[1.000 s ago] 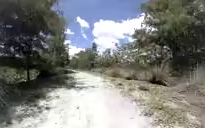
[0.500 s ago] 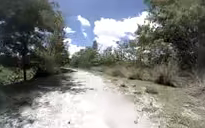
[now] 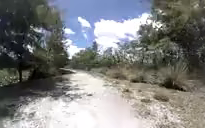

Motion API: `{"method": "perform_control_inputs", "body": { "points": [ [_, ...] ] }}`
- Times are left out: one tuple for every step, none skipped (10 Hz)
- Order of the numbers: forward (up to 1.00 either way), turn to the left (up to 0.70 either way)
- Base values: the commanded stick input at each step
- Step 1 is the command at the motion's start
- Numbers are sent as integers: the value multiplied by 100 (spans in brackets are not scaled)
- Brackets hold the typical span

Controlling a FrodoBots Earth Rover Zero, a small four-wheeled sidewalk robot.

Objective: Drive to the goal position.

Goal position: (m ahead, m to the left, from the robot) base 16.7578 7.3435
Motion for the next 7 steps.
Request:
{"method": "perform_control_inputs", "body": {
  "points": [
    [70,0],
    [70,0],
    [70,0],
    [70,0],
    [70,0],
    [70,0],
    [70,0]
  ]
}}
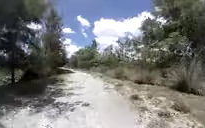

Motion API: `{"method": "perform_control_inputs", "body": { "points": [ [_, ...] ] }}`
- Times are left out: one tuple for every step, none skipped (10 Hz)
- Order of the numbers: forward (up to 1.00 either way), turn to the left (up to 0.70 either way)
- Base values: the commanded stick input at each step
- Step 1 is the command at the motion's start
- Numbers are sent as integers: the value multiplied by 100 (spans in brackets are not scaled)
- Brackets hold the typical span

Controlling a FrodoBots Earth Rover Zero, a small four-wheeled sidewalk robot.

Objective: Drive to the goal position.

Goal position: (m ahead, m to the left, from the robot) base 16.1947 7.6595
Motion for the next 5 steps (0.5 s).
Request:
{"method": "perform_control_inputs", "body": {
  "points": [
    [70,9],
    [70,27],
    [70,35],
    [70,27],
    [70,6]
  ]
}}
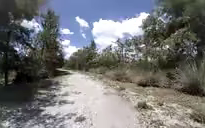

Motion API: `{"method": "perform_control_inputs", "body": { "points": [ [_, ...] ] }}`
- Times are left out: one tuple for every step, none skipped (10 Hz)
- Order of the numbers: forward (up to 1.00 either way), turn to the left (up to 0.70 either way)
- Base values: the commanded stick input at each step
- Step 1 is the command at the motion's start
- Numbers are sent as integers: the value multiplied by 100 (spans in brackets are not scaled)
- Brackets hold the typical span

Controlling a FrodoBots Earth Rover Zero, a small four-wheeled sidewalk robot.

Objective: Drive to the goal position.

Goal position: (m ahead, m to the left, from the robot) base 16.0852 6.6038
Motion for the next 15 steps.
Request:
{"method": "perform_control_inputs", "body": {
  "points": [
    [70,0],
    [70,0],
    [70,0],
    [70,0],
    [70,0],
    [70,0],
    [70,0],
    [70,0],
    [70,0],
    [70,0],
    [70,0],
    [70,0],
    [70,0],
    [70,0],
    [70,0]
  ]
}}
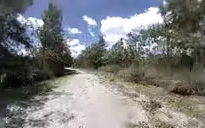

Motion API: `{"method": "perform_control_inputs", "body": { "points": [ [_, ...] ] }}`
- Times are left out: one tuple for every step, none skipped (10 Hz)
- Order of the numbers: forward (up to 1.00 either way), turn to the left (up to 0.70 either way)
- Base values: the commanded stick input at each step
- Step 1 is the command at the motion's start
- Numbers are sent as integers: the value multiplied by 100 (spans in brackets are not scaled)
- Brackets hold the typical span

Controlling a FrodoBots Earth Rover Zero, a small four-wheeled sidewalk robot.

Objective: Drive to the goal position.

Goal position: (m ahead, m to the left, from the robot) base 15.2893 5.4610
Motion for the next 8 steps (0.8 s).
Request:
{"method": "perform_control_inputs", "body": {
  "points": [
    [70,0],
    [70,0],
    [70,0],
    [70,29],
    [70,35],
    [70,8],
    [70,0],
    [70,0]
  ]
}}
